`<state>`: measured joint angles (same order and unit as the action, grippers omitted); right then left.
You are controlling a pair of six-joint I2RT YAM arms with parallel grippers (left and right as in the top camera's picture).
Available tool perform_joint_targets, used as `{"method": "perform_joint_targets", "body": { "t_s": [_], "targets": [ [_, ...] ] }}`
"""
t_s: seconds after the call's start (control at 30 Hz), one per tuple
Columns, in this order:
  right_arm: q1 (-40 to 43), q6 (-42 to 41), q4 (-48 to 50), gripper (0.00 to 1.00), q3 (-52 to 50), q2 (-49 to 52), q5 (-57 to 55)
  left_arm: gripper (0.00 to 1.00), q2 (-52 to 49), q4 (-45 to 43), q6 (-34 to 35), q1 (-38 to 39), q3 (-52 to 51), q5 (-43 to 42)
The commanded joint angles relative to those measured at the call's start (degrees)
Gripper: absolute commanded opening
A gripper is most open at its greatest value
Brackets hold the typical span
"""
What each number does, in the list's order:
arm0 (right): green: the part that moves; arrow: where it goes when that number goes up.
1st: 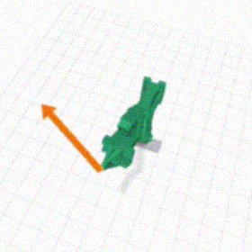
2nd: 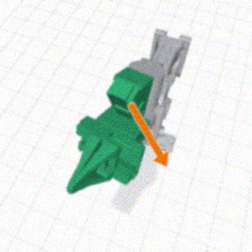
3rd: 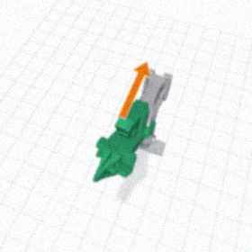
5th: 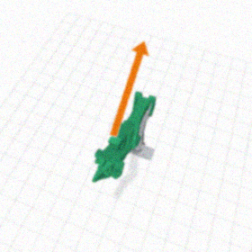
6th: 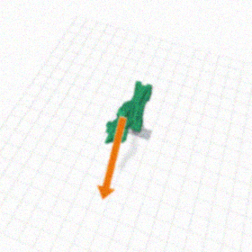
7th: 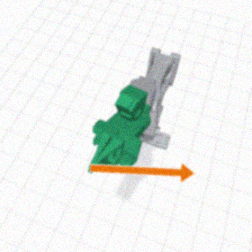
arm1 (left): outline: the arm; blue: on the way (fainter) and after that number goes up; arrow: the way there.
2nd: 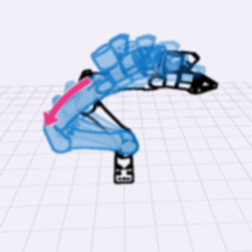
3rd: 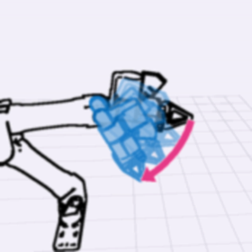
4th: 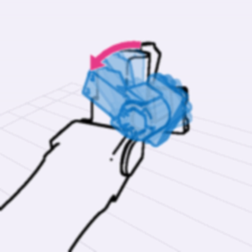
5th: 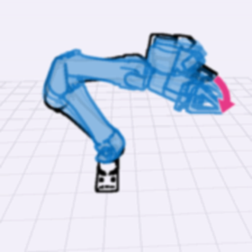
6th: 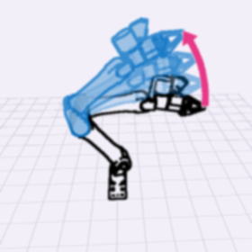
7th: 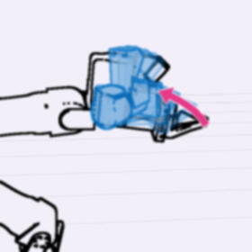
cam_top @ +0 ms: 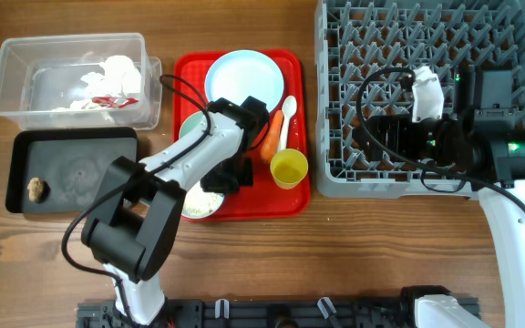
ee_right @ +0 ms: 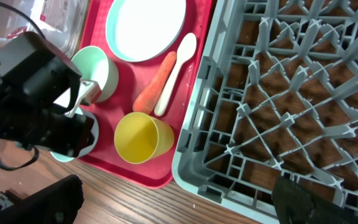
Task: Sort waste into correct bins and load items into the dishwasher rack
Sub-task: 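Return the left gripper to the tray and grasp the rice bowl, then pour the rice from the bowl onto the black tray with the left gripper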
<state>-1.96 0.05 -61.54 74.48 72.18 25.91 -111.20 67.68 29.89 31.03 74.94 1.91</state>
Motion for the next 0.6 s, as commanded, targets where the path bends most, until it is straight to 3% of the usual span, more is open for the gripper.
{"method": "perform_joint_targets", "body": {
  "t_s": [0.0,0.23,0.33,0.43,0.5,0.57],
  "targets": [
    [-0.1,-0.1,0.3,1.00,0.9,0.6,0.5,0.04,4.5,4.9,-2.7,-0.1,2.4,-3.0],
    [-0.1,-0.1,0.2,1.00,0.9,0.6,0.5,0.04,8.7,15.6,-9.5,-1.5,17.6,-2.7],
    [-0.1,-0.1,0.1,1.00,0.9,0.6,0.5,0.04,11.6,15.0,-11.8,-10.5,19.7,-3.5],
    [-0.1,-0.1,0.2,1.00,0.9,0.6,0.5,0.04,12.7,13.0,-21.5,-26.6,19.7,-14.2],
    [-0.1,-0.1,0.5,1.00,0.9,0.6,0.5,0.04,11.5,7.9,-31.8,-39.9,19.7,-30.3],
    [-0.1,-0.1,0.6,1.00,0.9,0.6,0.5,0.04,9.7,5.2,-36.0,-49.2,19.7,-41.6]
  ]
}}
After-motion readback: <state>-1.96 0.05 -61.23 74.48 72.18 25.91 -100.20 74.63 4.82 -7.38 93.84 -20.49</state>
